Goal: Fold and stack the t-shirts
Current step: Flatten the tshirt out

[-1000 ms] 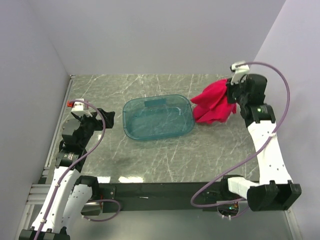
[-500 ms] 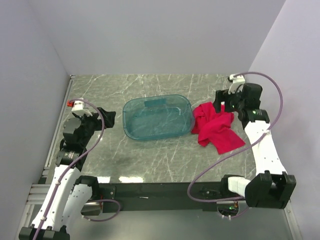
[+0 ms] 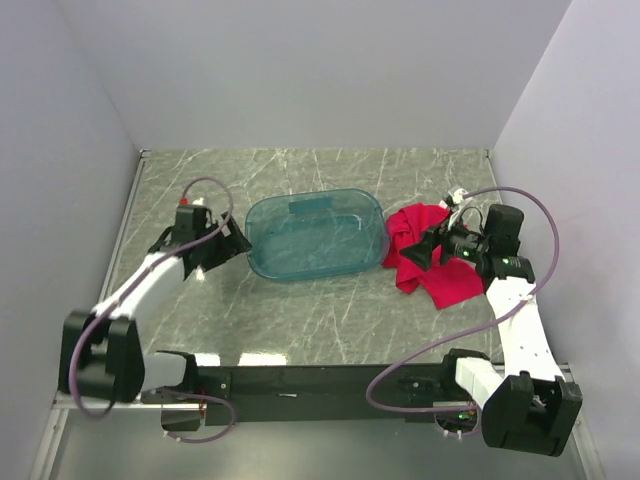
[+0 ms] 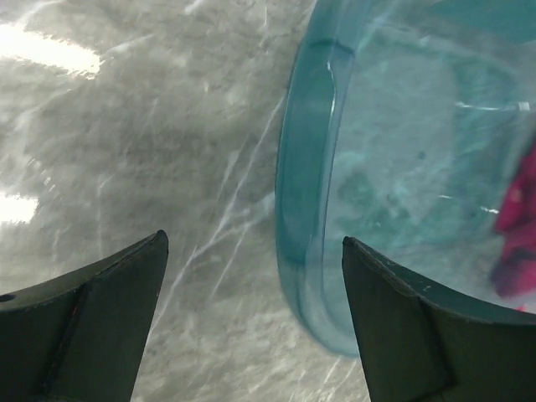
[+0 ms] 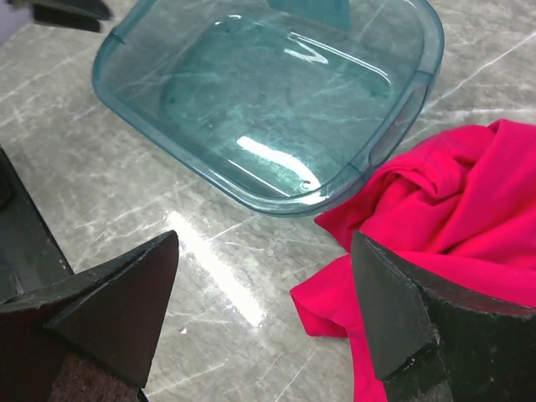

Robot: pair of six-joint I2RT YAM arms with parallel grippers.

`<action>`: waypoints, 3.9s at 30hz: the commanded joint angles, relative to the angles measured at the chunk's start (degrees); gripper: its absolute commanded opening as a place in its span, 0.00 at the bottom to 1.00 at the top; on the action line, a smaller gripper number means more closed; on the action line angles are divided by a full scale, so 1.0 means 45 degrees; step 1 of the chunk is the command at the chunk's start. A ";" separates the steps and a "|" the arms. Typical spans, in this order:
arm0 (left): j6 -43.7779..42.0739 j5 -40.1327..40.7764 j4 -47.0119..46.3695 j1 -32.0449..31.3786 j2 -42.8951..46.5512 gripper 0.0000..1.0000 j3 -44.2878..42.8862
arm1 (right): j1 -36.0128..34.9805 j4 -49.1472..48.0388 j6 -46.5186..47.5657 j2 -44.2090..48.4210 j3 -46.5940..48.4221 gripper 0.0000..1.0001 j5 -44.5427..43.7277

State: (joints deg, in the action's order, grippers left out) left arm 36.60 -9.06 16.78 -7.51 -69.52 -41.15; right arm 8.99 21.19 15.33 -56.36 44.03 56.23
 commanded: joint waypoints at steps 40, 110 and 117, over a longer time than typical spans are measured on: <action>0.9094 0.7911 0.3556 0.5008 -0.5020 0.07 -0.5172 | 0.1283 0.1326 0.0987 0.0102 0.1172 0.86 0.2271; -0.2410 -0.1795 0.0061 0.3192 0.6815 0.99 0.0667 | -0.8249 0.3356 0.3761 -0.6810 0.8516 0.91 -0.7903; -0.2469 -0.2517 -0.0407 0.3173 0.7342 0.99 0.0842 | -0.6260 0.2676 0.2279 -0.4628 0.8714 0.93 -0.7302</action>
State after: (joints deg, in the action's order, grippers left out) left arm 26.59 -17.52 18.22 7.07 -38.48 -37.67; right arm -23.68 38.04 29.06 -85.49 82.04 22.06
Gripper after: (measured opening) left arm 0.995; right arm 0.928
